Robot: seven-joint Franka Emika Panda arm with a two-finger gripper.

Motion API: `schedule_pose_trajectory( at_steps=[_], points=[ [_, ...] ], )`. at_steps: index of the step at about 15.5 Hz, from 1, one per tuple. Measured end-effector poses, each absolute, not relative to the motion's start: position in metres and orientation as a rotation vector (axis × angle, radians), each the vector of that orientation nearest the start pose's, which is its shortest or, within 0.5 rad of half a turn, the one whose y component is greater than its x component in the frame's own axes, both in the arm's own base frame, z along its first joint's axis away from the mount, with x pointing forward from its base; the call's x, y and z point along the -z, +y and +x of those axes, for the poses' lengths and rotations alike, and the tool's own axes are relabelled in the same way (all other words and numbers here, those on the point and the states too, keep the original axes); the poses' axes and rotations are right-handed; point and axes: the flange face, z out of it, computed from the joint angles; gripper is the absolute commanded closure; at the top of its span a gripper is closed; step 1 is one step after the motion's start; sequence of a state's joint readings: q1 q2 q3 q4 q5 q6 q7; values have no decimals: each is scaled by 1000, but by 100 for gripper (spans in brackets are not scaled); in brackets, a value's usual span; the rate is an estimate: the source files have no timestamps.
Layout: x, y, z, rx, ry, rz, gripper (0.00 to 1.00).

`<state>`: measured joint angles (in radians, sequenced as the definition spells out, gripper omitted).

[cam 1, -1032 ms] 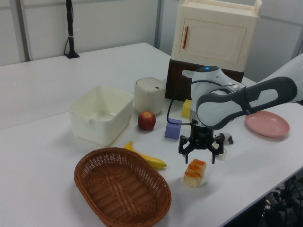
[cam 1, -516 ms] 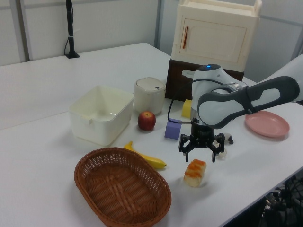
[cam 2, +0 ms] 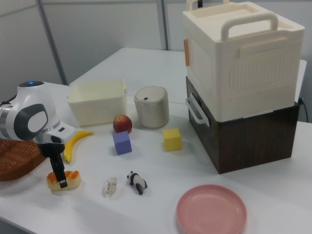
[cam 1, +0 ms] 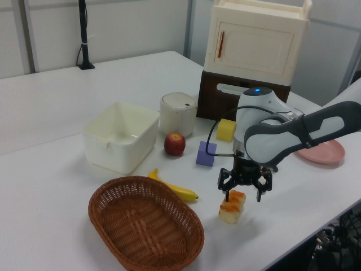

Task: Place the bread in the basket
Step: 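Close the gripper on the bread roll and lift it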

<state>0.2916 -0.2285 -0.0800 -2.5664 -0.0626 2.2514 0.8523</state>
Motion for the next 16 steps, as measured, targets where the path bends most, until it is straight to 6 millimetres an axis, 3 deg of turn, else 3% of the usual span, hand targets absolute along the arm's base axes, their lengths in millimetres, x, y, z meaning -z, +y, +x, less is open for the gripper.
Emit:
schedule_pose_trajectory(
  at_steps=[7,14,15,16],
  points=[
    [-319,90,417,-73,930,-3068,0],
    [-322,91,420,-56,927,-3064,0],
    [-322,91,420,-54,924,-3068,16],
    [-322,90,420,-49,915,-3076,50]
  ],
)
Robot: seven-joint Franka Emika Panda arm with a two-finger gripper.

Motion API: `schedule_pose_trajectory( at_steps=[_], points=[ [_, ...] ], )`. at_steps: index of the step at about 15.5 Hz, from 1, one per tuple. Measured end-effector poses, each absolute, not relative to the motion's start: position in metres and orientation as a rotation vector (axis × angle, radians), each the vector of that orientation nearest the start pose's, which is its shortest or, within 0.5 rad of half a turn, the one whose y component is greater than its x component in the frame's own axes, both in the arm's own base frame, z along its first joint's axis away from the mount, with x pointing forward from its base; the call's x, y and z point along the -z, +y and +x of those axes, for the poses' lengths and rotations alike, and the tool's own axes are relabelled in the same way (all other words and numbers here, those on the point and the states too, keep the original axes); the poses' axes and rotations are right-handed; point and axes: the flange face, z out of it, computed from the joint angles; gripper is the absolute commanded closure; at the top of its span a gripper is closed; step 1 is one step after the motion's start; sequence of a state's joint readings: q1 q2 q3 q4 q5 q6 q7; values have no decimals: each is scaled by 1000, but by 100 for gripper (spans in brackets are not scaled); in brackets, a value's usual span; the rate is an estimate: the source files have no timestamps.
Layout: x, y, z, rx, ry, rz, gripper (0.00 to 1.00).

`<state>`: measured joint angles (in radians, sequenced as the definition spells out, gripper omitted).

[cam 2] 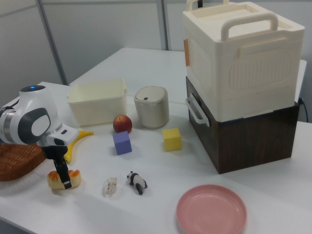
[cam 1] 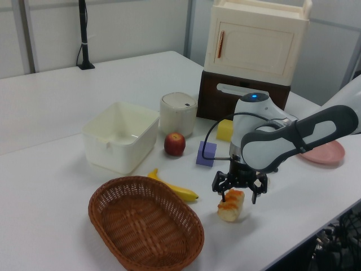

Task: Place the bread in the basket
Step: 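Close the gripper on the bread roll and lift it, then carry the held bread roll over the wicker basket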

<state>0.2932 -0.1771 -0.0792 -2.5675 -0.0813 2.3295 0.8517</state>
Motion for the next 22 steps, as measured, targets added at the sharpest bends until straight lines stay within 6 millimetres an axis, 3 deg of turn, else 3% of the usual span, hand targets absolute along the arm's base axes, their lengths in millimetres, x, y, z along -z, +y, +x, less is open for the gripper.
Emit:
schedule_pose_trajectory(
  at_steps=[2,3,14,17,22],
  points=[
    [-322,90,420,-39,899,-3092,97],
    [-322,90,420,-38,896,-3094,100],
    [-327,93,423,-19,796,-3120,100],
    [-353,99,442,65,785,-3095,100],
    [-422,109,479,184,782,-3058,100]
  ],
)
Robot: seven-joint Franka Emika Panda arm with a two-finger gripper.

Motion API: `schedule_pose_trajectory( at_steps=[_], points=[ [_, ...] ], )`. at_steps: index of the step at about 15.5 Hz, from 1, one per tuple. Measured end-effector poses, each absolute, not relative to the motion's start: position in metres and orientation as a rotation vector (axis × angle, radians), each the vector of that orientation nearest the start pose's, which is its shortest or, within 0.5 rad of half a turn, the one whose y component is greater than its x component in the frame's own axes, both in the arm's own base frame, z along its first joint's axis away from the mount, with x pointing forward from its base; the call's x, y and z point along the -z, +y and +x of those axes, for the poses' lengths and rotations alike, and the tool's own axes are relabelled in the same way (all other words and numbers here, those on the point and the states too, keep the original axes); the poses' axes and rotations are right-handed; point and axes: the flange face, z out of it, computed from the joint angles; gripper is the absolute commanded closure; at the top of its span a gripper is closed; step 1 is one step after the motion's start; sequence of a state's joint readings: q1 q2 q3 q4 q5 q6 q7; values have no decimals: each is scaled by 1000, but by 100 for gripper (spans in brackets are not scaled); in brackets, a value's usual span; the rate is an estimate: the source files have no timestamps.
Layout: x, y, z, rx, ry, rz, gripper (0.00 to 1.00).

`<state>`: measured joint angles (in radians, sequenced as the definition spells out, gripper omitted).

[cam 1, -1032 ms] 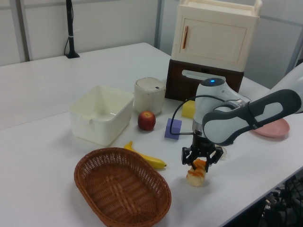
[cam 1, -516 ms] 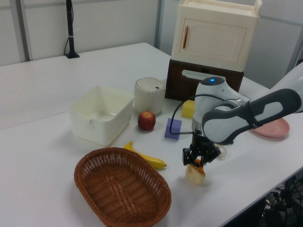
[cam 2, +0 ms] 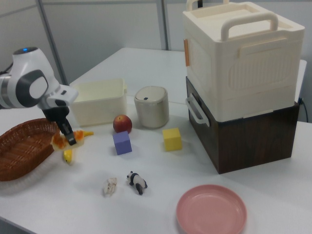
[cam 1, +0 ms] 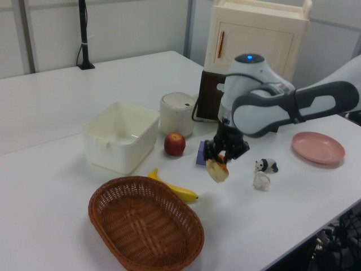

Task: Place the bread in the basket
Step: 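Carry the held bread roll over the wicker basket, then open the gripper to release the bread into the basket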

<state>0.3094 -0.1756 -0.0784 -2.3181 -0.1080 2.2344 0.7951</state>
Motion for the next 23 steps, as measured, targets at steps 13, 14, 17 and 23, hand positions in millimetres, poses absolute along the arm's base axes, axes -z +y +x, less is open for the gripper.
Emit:
schedule_pose_trajectory(
  at_steps=[13,14,17,23],
  points=[
    [-452,263,482,267,379,-3058,100],
    [-450,273,479,263,352,-3062,100],
    [-445,299,468,254,274,-3072,100],
    [-432,318,459,226,216,-3093,0]
  ],
)
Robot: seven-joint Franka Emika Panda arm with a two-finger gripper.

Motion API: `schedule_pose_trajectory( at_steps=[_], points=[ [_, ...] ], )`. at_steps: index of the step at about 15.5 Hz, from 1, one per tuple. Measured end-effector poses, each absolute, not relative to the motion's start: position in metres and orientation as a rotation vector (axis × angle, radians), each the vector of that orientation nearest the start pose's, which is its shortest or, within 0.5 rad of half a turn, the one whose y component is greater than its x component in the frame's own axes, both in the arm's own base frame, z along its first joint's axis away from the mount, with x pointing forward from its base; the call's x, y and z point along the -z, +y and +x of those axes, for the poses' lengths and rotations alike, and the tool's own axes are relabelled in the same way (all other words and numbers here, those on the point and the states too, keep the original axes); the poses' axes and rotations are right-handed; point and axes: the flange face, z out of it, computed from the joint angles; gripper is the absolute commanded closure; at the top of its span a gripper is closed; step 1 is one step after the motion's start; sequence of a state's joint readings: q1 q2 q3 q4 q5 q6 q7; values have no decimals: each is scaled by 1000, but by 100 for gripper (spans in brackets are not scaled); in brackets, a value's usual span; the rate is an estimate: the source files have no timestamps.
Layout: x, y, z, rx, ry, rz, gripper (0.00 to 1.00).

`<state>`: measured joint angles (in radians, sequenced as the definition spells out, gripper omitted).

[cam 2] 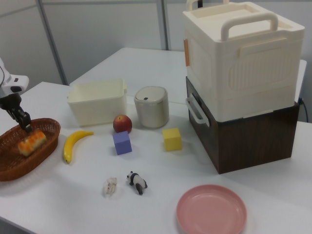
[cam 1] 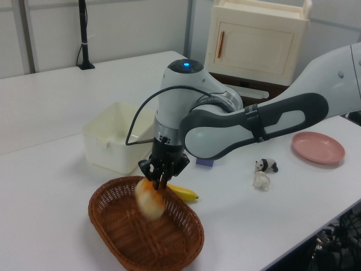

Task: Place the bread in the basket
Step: 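Open the gripper to release the bread into the basket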

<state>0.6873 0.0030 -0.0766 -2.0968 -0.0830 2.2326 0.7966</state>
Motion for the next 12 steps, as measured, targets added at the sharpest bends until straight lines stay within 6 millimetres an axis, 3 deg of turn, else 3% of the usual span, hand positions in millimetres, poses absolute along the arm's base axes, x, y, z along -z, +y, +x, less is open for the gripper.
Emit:
schedule_pose_trajectory(
  at_steps=[9,12],
  points=[
    [-434,321,459,233,209,-3089,0],
    [-447,305,474,263,267,-3069,0]
  ],
)
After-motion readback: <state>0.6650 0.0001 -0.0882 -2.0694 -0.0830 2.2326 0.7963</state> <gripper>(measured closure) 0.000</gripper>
